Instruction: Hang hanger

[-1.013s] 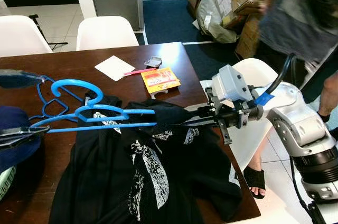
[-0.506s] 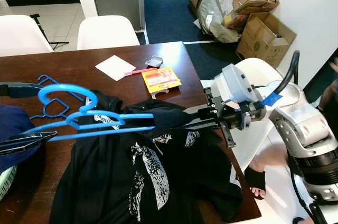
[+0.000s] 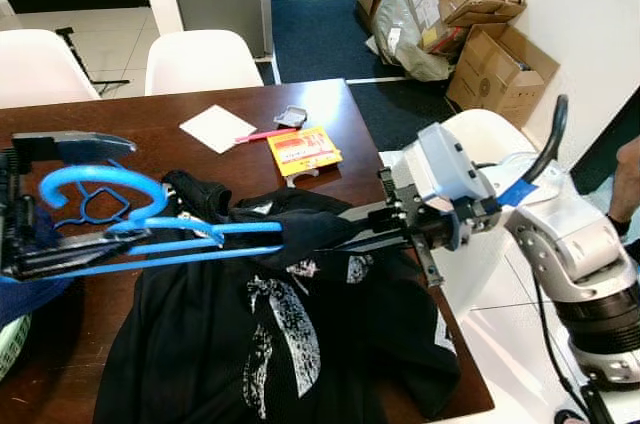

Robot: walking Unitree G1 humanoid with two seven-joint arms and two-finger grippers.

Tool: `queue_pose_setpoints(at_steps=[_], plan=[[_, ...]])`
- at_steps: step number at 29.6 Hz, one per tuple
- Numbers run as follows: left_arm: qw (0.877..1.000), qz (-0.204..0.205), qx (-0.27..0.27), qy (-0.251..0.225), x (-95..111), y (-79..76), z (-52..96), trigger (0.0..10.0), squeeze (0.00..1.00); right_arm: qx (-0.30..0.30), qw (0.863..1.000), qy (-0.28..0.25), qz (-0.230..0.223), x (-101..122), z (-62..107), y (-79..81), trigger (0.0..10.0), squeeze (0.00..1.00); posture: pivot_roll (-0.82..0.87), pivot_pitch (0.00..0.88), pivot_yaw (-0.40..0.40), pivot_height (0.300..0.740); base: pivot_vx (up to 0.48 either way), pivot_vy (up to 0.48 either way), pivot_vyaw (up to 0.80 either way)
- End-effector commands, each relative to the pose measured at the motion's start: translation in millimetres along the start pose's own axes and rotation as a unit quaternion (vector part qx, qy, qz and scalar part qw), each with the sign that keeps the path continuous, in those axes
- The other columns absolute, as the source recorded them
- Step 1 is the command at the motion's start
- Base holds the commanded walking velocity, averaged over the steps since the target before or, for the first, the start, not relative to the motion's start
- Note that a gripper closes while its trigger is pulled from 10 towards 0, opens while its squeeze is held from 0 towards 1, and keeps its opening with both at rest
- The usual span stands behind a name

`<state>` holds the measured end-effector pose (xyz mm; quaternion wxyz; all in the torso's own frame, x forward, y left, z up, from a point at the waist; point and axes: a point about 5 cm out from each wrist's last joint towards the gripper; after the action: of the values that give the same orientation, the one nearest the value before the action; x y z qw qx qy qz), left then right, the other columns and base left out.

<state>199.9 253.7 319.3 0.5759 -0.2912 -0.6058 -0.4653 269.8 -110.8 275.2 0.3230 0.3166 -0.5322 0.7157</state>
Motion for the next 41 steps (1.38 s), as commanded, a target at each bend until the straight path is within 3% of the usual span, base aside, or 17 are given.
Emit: queue_pose_setpoints(at_steps=[1, 5, 6, 7, 8, 23, 32, 33, 35, 36, 40, 41], plan=[[1.0, 0.005, 0.0, 0.003, -6.5, 0.5, -4.3, 10.0, 0.0, 0.011, 1.0, -0.012, 0.016, 8.9, -5.6, 0.3, 10.0, 0.0, 0.07, 0.119, 0.01, 0.74, 0.0, 0.0, 0.0], [1.0, 0.007, 0.006, 0.016, -11.2, 2.6, -6.9, 10.0, 0.0, 0.013, 1.0, -0.014, 0.017, 9.7, -6.9, 0.4, 10.0, 0.0, 0.07, 0.115, 0.011, 0.74, 0.0, 0.0, 0.0], [1.0, 0.01, 0.007, 0.019, -13.3, 2.9, -8.3, 4.5, 0.0, 0.013, 1.0, -0.015, 0.017, 9.8, -7.7, 0.4, 10.0, 0.0, 0.07, 0.109, 0.012, 0.74, 0.0, 0.0, 0.0], [1.0, 0.01, 0.007, 0.019, -13.3, 2.9, -8.3, 4.5, 0.0, 0.013, 1.0, -0.015, 0.017, 9.8, -7.7, 0.4, 10.0, 0.0, 0.07, 0.109, 0.012, 0.74, 0.0, 0.0, 0.0], [1.0, 0.016, 0.004, 0.023, -15.5, 2.2, -9.3, 0.0, 0.0, 0.013, 1.0, -0.016, 0.018, 10.0, -8.3, 0.6, 10.0, 0.0, 0.07, 0.105, 0.014, 0.74, 0.0, 0.0, 0.0], [1.0, 0.014, 0.012, 0.02, -13.7, 2.9, -6.1, 0.0, 0.0, 0.008, 1.0, -0.017, 0.019, 9.1, -11.4, -0.3, 10.0, 0.0, 0.07, 0.102, 0.008, 0.74, 0.0, 0.0, 0.0], [0.998, -0.008, 0.043, 0.044, -3.3, 8.2, 11.6, 0.0, 0.0, -0.027, 0.999, -0.019, 0.006, -1.7, -21.4, -6.0, 10.0, 0.0, 0.08, 0.109, 0.001, 0.74, 0.0, 0.0, 0.0], [0.998, -0.01, 0.045, 0.052, -1.6, 8.5, 15.4, 0.0, 0.0, -0.027, 0.999, -0.032, -0.017, -3.7, -23.5, -5.8, 10.0, 0.89, 0.08, 0.109, 0.001, 0.74, 0.0, 0.0, 0.0], [0.998, -0.01, 0.045, 0.052, -1.6, 8.5, 15.4, 0.0, 0.0, -0.027, 0.999, -0.032, -0.017, -3.7, -23.5, -5.8, 10.0, 0.89, 0.08, 0.109, 0.001, 0.74, 0.0, 0.0, 0.0], [0.997, -0.012, 0.047, 0.059, 0.3, 8.7, 19.3, 0.0, 0.0, -0.028, 0.998, -0.042, -0.033, -6.3, -25.0, -5.8, 10.0, 1.0, 0.09, 0.109, -0.003, 0.74, 0.0, 0.0, 0.0], [0.996, -0.016, 0.049, 0.069, 3.9, 8.7, 24.3, 0.0, 0.0, -0.032, 0.998, -0.037, -0.036, -12.8, -28.2, -5.8, 10.0, 1.0, 0.09, 0.109, -0.003, 0.74, 0.0, 0.0, 0.0], [0.996, -0.017, 0.05, 0.072, 5.2, 8.7, 25.4, 0.0, 0.0, -0.033, 0.998, -0.033, -0.036, -16.1, -29.2, -5.5, 10.0, 0.0, 0.1, 0.112, -0.008, 0.74, 0.0, 0.0, 0.0]])
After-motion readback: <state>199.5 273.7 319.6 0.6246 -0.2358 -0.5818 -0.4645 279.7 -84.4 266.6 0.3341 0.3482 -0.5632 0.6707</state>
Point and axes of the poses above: a point about 5 cm out from each wrist's last joint towards the gripper, its own z axis pointing back from the gripper into the wrist, its own x axis along the axis of the wrist's last joint, y = z × x, and after that the axes turned 12 degrees about z, right-handed
